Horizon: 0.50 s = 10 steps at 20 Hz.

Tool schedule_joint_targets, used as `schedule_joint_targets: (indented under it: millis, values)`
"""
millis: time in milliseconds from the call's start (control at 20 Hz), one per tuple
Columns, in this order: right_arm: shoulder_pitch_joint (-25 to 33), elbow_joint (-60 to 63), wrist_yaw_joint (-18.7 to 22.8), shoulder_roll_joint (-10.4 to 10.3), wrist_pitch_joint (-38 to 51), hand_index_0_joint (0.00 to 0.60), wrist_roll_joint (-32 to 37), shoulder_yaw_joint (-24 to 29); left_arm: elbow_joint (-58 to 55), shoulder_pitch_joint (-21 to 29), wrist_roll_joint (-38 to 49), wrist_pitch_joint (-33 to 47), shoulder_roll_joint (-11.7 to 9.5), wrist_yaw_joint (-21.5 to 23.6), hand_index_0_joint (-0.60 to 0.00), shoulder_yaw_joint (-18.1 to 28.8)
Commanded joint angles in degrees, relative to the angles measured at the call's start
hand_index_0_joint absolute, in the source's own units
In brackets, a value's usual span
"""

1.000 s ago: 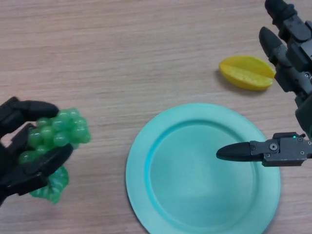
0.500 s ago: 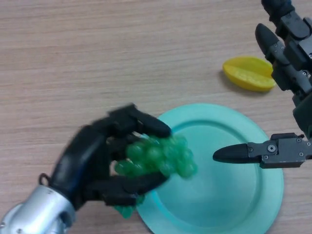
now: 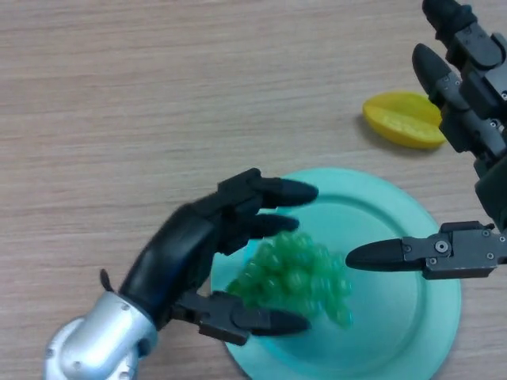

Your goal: Pick up the green grapes and place it on the plate

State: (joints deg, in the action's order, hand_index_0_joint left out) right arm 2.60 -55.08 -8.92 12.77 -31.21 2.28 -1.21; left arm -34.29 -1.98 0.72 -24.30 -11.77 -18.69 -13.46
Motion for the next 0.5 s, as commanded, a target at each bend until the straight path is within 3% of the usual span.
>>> schedule_joint_targets:
  millis: [50, 200, 300, 500]
  values:
    - [0.9, -3.0, -0.3, 0.8, 6.5, 0.0, -0.4, 1.8, -2.7, 1.0, -0.1, 9.2, 0.4, 0.4, 0.0, 0.4]
    - [0.7, -2.0, -0.1, 0.5, 7.4, 0.0, -0.4, 1.6, -3.5, 1.9, 2.1, 8.0, 0.8, 1.9, 0.0, 2.1]
    - [0.9, -2.2, 0.1, 0.6, 6.6, 0.0, 0.6, 2.0, -4.2, 3.4, 3.8, 9.5, 0.9, 5.3, 0.0, 4.5]
    - [1.3, -0.3, 0.9, 0.6, 9.7, 0.0, 0.7, 2.4, -5.3, 5.8, 5.4, 12.1, -0.8, 7.6, 0.0, 12.9]
